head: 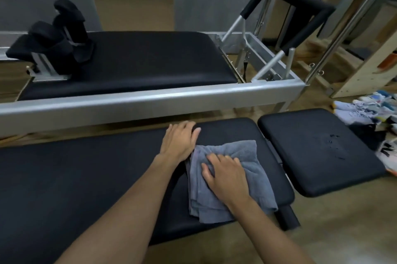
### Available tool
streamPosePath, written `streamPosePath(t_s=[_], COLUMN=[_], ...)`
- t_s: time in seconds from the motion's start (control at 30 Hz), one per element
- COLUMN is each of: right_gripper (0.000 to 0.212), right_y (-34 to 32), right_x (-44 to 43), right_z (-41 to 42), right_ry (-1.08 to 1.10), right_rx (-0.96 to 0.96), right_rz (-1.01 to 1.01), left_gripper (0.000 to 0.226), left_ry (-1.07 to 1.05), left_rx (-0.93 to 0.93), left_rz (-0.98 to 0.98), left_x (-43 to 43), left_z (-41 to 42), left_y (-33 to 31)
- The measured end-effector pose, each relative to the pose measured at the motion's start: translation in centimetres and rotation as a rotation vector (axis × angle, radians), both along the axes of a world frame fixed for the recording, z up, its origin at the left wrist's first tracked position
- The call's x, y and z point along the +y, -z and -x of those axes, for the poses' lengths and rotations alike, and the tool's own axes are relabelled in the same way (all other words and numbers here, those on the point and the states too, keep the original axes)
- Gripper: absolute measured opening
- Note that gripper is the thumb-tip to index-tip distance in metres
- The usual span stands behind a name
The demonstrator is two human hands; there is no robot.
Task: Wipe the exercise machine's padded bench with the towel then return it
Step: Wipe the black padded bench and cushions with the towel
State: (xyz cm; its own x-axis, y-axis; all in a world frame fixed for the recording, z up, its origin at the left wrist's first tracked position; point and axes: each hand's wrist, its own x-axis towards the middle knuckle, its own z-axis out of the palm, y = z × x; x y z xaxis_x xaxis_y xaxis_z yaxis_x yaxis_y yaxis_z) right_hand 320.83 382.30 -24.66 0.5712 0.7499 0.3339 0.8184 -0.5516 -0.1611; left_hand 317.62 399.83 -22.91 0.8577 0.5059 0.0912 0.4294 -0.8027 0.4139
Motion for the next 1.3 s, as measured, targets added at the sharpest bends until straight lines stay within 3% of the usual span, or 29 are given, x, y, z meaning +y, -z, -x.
streamPosePath(t_s=[0.27,0.33,0.43,0.57,0.77,1.03,1.17,1.3], right_gripper=[0.027,0.026,0.028,0.028,0.03,0.038,0.034,0.032], right_y=[0.5,0.6,0.8,0.8,0.2,-0.3,-0.2,0.0], right_x=[-3.4,-1.2,3.7,9.4,8.6,-5.4,-9.8,-7.9], right_z=[-1.3,-3.6,-8.8,-14.6,-15.0,-9.8,-8.4,-10.0], right_ry=[-0.004,0.009,0.038,-0.023,-0.038,0.058,0.053,0.063], right_rx=[-0.046,-0.045,-0.039,-0.048,-0.01,0.05,0.021,0.017], right_rz=[-0.021,-0.032,-0.058,0.004,0.04,0.001,-0.005,-0.001], left_gripper=[0.041,0.039,0.036,0.033,0.026,0.032,0.038,0.04], left_ry=[-0.014,-0.055,-0.132,-0.212,-0.203,-0.162,-0.081,-0.033], left_rx=[-0.109,-0.188,-0.352,-0.376,-0.24,0.011,0.017,-0.035], left_rz=[-0.029,0.052,0.319,0.478,0.35,0.07,0.107,0.155], left_x=[-1.4,-0.3,1.1,1.7,1.8,0.4,-0.8,-1.7], left_z=[-4.1,-4.3,-4.3,-4.5,-5.0,-7.1,-8.7,-10.7], left_y=[1.7,2.1,2.4,2.5,3.0,1.0,0.4,0.6])
